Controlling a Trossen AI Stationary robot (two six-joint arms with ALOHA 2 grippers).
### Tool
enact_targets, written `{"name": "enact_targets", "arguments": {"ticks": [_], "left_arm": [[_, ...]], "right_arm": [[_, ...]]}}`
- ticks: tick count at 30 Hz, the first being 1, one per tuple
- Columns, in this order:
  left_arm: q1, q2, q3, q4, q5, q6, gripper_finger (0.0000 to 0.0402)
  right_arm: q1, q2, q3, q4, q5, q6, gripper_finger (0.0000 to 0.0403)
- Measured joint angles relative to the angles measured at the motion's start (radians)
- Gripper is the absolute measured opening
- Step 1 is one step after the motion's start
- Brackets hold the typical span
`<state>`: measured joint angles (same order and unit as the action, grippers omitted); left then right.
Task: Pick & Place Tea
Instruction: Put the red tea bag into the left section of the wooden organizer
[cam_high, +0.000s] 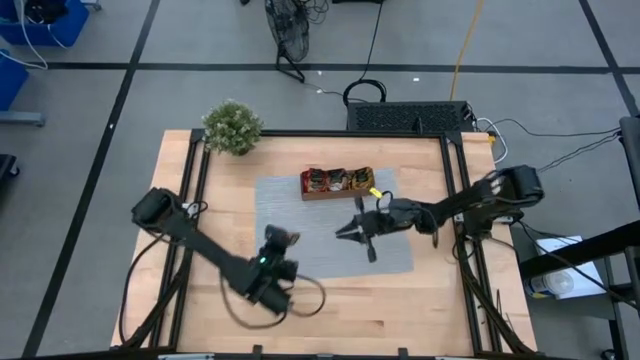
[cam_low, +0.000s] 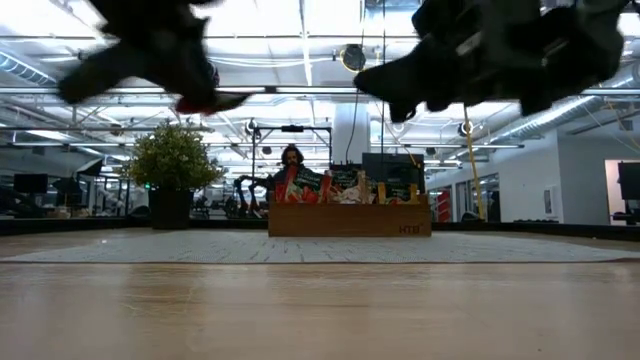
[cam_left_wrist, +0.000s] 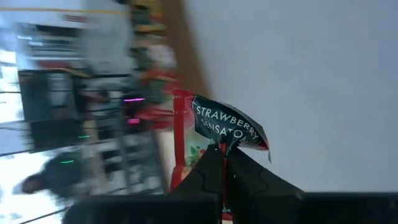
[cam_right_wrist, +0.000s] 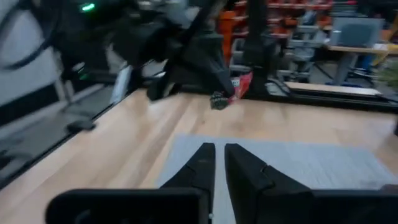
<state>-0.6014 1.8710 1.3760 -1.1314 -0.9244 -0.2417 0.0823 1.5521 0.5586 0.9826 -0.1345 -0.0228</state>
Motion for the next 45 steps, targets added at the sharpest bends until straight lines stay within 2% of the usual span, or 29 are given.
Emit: {"name": "enact_targets", "arguments": {"ticks": [3,6,9,12,16,19,21,23,26,28,33,38,45], "left_arm": [[0.081,0.000,-0.011,0.010,-0.114,0.130,0.0005],[0.156,-0.001,-0.011,0.008,-0.209,0.263,0.0008],[0.247,-0.001,-0.011,-0.003,-0.231,0.362,0.0004],[0.348,-0.001,-0.011,-0.035,-0.262,0.472,0.0006],[0.472,-0.002,-0.043,0.048,-0.211,0.762,0.0004],[0.555,-0.002,-0.096,0.223,-0.184,1.029,0.0005],[0.601,-0.003,-0.127,0.363,-0.113,1.176,0.0004],[0.635,-0.002,-0.166,0.504,-0.037,1.289,0.0004],[0.655,-0.002,-0.209,0.657,-0.029,1.428,0.0004],[0.661,-0.002,-0.212,0.693,-0.015,1.456,0.0003],[0.666,0.000,-0.212,0.749,0.097,1.494,0.0005],[0.666,0.001,-0.212,0.763,0.170,1.500,0.0010],[0.665,0.002,-0.212,0.769,0.186,1.489,0.0047]], "right_arm": [[-0.067,0.095,0.015,0.104,-0.004,0.091,0.0049],[-0.168,0.180,0.065,0.119,-0.089,0.182,0.0088],[-0.262,0.240,0.107,0.120,-0.194,0.231,0.0124],[-0.313,0.243,0.105,0.138,-0.269,0.267,0.0146],[-0.332,0.172,0.063,0.136,-0.318,0.267,0.0152],[-0.337,0.073,0.008,0.127,-0.339,0.225,0.0148],[-0.342,-0.004,-0.046,0.107,-0.338,0.191,0.0145],[-0.349,-0.082,-0.099,0.096,-0.328,0.169,0.0141],[-0.351,-0.191,-0.184,0.100,-0.265,0.150,0.0140],[-0.350,-0.258,-0.238,0.098,-0.213,0.124,0.0140],[-0.350,-0.371,-0.327,0.111,-0.096,0.091,0.0140],[-0.350,-0.419,-0.356,0.113,-0.076,0.089,0.0139],[-0.350,-0.422,-0.360,0.106,-0.075,0.089,0.0137]]}}
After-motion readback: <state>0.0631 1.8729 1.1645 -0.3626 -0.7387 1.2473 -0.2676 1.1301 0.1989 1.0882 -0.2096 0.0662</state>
